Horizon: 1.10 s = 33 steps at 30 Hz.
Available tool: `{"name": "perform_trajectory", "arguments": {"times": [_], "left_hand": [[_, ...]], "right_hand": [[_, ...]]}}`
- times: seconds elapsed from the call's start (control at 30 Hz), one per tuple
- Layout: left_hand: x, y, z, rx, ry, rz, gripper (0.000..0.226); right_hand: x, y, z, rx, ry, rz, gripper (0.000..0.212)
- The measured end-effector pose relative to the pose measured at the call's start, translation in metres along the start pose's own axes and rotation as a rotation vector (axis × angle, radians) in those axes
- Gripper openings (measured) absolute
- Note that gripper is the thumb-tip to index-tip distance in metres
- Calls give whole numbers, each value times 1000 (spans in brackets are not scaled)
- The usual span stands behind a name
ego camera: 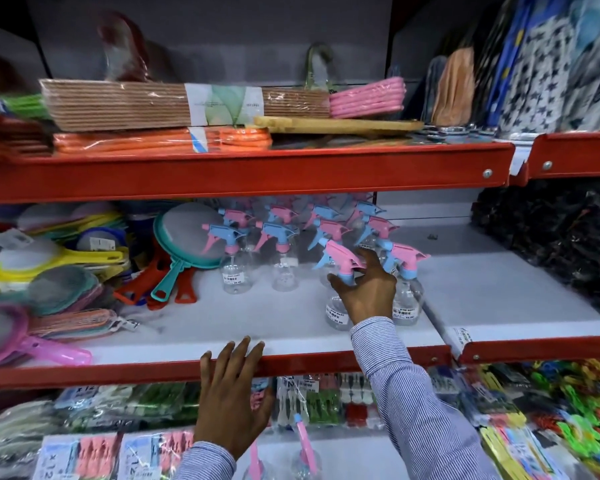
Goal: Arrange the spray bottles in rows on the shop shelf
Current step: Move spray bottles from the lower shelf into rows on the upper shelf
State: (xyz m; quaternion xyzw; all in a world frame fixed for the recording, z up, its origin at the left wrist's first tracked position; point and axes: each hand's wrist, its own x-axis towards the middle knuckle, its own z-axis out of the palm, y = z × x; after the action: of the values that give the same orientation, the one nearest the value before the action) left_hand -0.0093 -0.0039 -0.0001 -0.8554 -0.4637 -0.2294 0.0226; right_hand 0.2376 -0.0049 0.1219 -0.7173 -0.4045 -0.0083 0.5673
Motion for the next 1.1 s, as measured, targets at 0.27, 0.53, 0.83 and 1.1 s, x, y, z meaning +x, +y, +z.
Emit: {"name": "perform_trajectory", "arguments": {"times": [0.27,0.53,0.83,1.1], "left_hand": [[2,0,2,-9,16,7,66],[3,-1,3,-14,10,-2,67],[3,0,3,-14,36,7,67],[5,-12,-5,6,43,39,76]], "right_hand": [[-4,6,2,62,91,43,74],[-6,8,3,151,83,8,77],[-9,9,2,136,91,2,84],[-52,15,-27,163,147,-152,56]]}}
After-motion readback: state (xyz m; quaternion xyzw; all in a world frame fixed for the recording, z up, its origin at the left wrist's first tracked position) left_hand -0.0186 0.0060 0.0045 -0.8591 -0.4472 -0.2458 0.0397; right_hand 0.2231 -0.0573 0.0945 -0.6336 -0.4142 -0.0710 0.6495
